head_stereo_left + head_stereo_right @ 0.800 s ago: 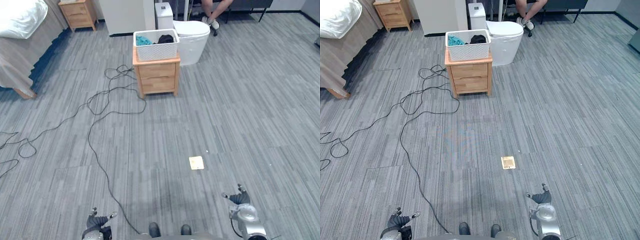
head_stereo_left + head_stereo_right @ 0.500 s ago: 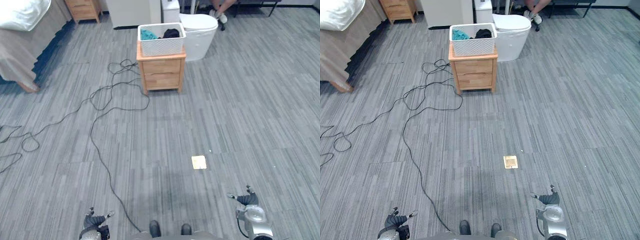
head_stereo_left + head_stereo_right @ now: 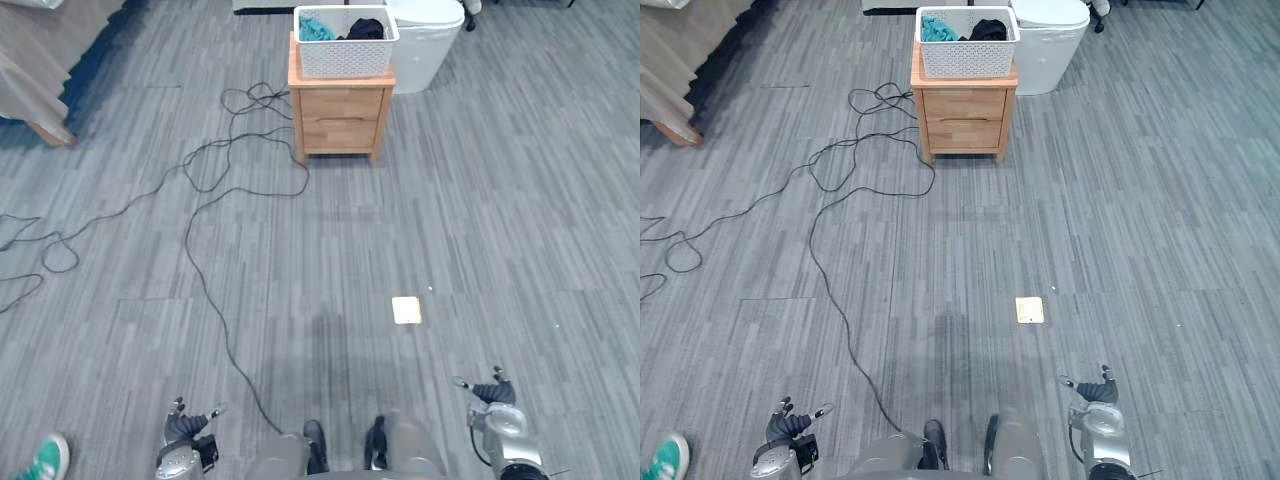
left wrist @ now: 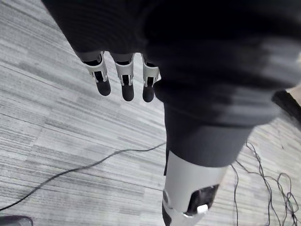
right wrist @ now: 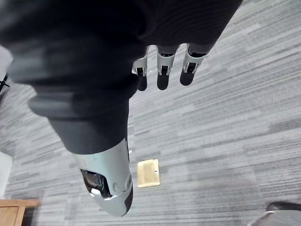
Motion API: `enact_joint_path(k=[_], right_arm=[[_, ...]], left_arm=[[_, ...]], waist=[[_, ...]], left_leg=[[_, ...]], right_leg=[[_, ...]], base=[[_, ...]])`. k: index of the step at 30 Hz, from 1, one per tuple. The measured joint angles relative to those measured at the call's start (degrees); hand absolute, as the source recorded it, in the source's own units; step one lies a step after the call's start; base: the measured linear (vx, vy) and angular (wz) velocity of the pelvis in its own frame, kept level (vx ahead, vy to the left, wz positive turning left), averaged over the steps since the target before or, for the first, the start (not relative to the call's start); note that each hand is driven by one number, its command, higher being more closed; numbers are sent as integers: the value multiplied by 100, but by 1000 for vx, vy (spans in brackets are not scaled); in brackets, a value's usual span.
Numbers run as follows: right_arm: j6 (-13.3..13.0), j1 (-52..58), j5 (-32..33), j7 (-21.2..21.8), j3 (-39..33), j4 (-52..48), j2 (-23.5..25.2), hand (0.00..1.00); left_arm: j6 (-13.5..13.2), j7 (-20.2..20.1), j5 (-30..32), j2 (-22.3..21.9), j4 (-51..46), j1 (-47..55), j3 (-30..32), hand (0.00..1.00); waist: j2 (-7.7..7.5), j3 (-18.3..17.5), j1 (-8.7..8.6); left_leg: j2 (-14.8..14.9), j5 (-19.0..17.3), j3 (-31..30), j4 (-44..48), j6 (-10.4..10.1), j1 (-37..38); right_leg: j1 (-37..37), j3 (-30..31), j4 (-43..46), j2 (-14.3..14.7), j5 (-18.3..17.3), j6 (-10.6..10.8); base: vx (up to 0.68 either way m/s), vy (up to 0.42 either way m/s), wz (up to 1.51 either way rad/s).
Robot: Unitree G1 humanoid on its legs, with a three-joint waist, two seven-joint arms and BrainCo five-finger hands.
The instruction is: Pick up the laundry basket with both hands and put the clothes into the washing machine.
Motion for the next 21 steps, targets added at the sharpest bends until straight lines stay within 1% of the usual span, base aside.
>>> enact_joint_path(k=[1,2,3,4,5,6,7,8,9,10,11,12,13,14,15,16,17,18,19,20,21], right_arm=[[3,0,0,-3,10,-33,-6,0],[4,-9,0,-4,24,-97,-5,0],[0,-32,-1,-8,55,-110,-21,0],[1,-49,0,-6,118,-110,-71,0],[1,-35,-2,-8,130,-111,-109,0],[3,-24,-2,-10,129,-112,-119,0],[11,18,-8,-8,137,-116,-125,0],[16,86,-9,-7,157,-151,-134,0],[20,140,-16,-5,178,-190,-148,0],[18,119,-18,24,201,-348,-156,0],[14,95,-20,86,215,-532,-75,0],[13,97,-21,110,232,-631,-32,0],[1,102,-18,106,370,-841,18,0],[-23,105,-18,105,478,-1045,115,0],[-27,109,-8,100,492,-1222,188,0],[-34,130,3,88,492,-1352,226,0],[-41,154,63,62,499,-1570,286,0],[-41,165,66,55,502,-1652,282,0],[-40,165,69,47,501,-1689,281,0],[-37,160,102,28,563,-1699,290,0],[-35,163,110,21,609,-1704,295,0]], left_arm=[[-1,-2,-8,6,-5,-20,-79,0],[-1,-2,-42,7,-12,-139,-95,0],[0,-1,-44,1,-12,-180,-90,0],[-2,-2,-43,-5,-10,-258,-88,0],[-6,-1,-43,-2,-10,-338,-83,0],[-7,-2,-43,1,-9,-371,-83,0],[-12,-6,-40,16,-11,-415,-85,0],[-16,-8,-40,15,6,-406,-90,0],[-8,-9,-30,-12,10,-388,-92,0],[-2,-22,-21,-91,9,-347,-94,0],[-2,-38,-22,-108,2,-332,-57,0],[-1,-41,-22,-118,-3,-311,-45,0],[-4,-53,-22,-183,-53,-233,0,0],[-1,-65,-22,-227,-128,-189,7,0],[2,-103,-26,-292,-206,-194,6,0],[2,-137,-34,-351,-299,-195,2,0],[-10,-161,-37,-477,-512,-196,4,0],[-10,-164,-39,-556,-591,-198,4,0],[-9,-164,-38,-594,-628,-192,7,0],[-7,-165,-38,-618,-716,-135,10,0],[-4,-163,-39,-617,-778,-95,13,0]], waist=[[-61,7,-43],[-5,95,-117],[-21,121,-163],[-48,196,-207],[-33,288,-305],[-53,312,-339],[-81,308,-381],[-123,280,-401],[-76,267,-422],[145,223,-376],[206,222,-332],[230,231,-318],[280,252,-286],[269,263,-279],[256,266,-222],[220,269,-192],[97,283,-22],[91,282,59],[93,281,92],[56,309,241],[15,326,340]], left_leg=[[-1,-69,-123,-48,-2,108],[-11,-90,-227,-210,-9,271],[3,-66,-286,-289,-62,376],[25,-46,-350,-444,-99,592],[29,-17,-542,-817,-203,1031],[26,-14,-628,-922,-268,1180],[20,-51,-747,-1008,-456,1401],[56,-154,-849,-893,-637,1595],[146,-184,-870,-752,-747,1633],[437,-139,-821,-222,-1114,1517],[691,184,-723,726,-1604,1232],[841,491,-685,1376,-1693,1025],[1205,1147,-692,2888,-1779,519],[1492,1015,-668,4205,-1608,8],[1581,876,-626,4832,-1367,-396],[1604,754,-540,5051,-1162,-675],[1592,526,-181,5051,-798,-1232],[1602,426,-2,4768,-668,-1582],[1599,394,81,4474,-619,-1749],[1551,379,234,3503,-588,-2156],[1481,433,218,2791,-664,-2283]], right_leg=[[-174,-118,-318,-4,-2,29],[-352,-211,-831,15,69,88],[-399,-302,-1198,46,183,104],[-390,-432,-1852,94,438,98],[-408,-610,-3045,129,1070,168],[-458,-644,-3297,127,1254,178],[-591,-627,-3517,110,1446,88],[-681,-474,-3357,93,1847,-317],[-738,-441,-3038,102,2119,-577],[-868,-553,-2409,215,1806,-783],[-755,-609,-2082,350,1355,-937],[-596,-623,-2010,454,1169,-1001],[-101,-634,-2078,694,888,-1073],[408,-579,-2200,908,705,-1143],[755,-534,-2327,997,638,-1172],[1003,-470,-2468,1025,594,-1169],[1558,-236,-2865,1029,473,-1087],[1854,-172,-3092,1039,462,-1079],[2001,-134,-3202,1044,462,-1079],[2362,74,-3416,1011,385,-995],[2562,189,-3498,934,245,-874]], base=[[328,28,35],[364,7,46],[504,-15,42],[539,-56,67],[576,-77,75],[623,-128,95],[659,-178,84],[684,-196,73],[726,-231,35],[921,-335,1],[935,-358,-10],[984,-375,-17],[796,-270,-22],[764,-226,-24],[556,-133,-16],[532,-70,-25],[640,-57,-36],[626,-30,-45],[686,30,-61],[558,66,-69],[669,128,-76]])
